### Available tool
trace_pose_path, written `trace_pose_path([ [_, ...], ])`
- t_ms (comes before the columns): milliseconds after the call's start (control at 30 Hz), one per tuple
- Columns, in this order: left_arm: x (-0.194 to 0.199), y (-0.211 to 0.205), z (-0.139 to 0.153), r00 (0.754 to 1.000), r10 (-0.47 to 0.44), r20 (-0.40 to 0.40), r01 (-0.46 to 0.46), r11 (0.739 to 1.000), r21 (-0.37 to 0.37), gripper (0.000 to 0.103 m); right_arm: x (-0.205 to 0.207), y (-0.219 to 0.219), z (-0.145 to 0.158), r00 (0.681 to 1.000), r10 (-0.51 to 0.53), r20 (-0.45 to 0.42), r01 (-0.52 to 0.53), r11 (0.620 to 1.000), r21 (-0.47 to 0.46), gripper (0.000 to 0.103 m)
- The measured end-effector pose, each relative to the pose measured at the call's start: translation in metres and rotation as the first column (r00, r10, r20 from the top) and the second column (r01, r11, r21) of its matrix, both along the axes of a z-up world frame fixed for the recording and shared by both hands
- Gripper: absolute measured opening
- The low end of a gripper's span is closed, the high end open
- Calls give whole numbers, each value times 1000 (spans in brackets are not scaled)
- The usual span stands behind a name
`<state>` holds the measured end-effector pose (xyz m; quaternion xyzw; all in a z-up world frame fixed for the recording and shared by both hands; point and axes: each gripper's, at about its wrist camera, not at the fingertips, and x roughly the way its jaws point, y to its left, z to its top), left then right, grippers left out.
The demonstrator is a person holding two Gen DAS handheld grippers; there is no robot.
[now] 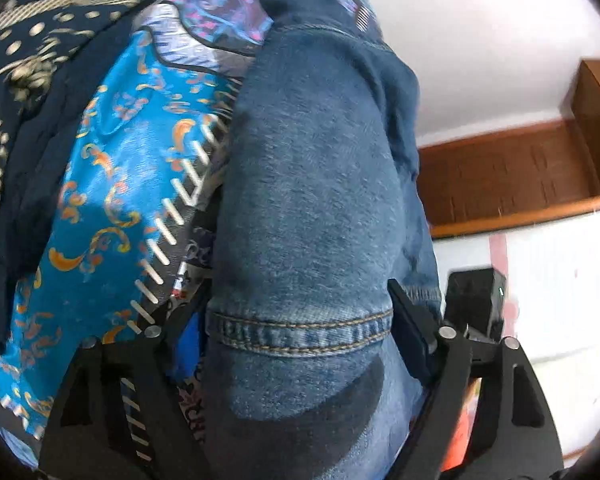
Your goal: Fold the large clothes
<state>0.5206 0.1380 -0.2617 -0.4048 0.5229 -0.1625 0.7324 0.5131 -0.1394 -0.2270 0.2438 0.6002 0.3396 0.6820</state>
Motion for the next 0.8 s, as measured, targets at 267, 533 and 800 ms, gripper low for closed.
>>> trace_pose_path([
  [267, -24, -10, 43, 998, 11, 69, -18, 994, 110, 56, -12, 10, 48, 997, -8, 70, 11, 999, -38, 30],
  [533, -60, 28, 147, 958, -14, 285, -53, 973, 225, 54, -24, 50, 115, 979, 28, 203, -29, 1000, 5, 29],
  [800, -93, 121, 223, 897, 63, 438, -178, 958, 226, 53, -38, 140, 191, 928, 77, 366, -103, 993, 52, 29],
])
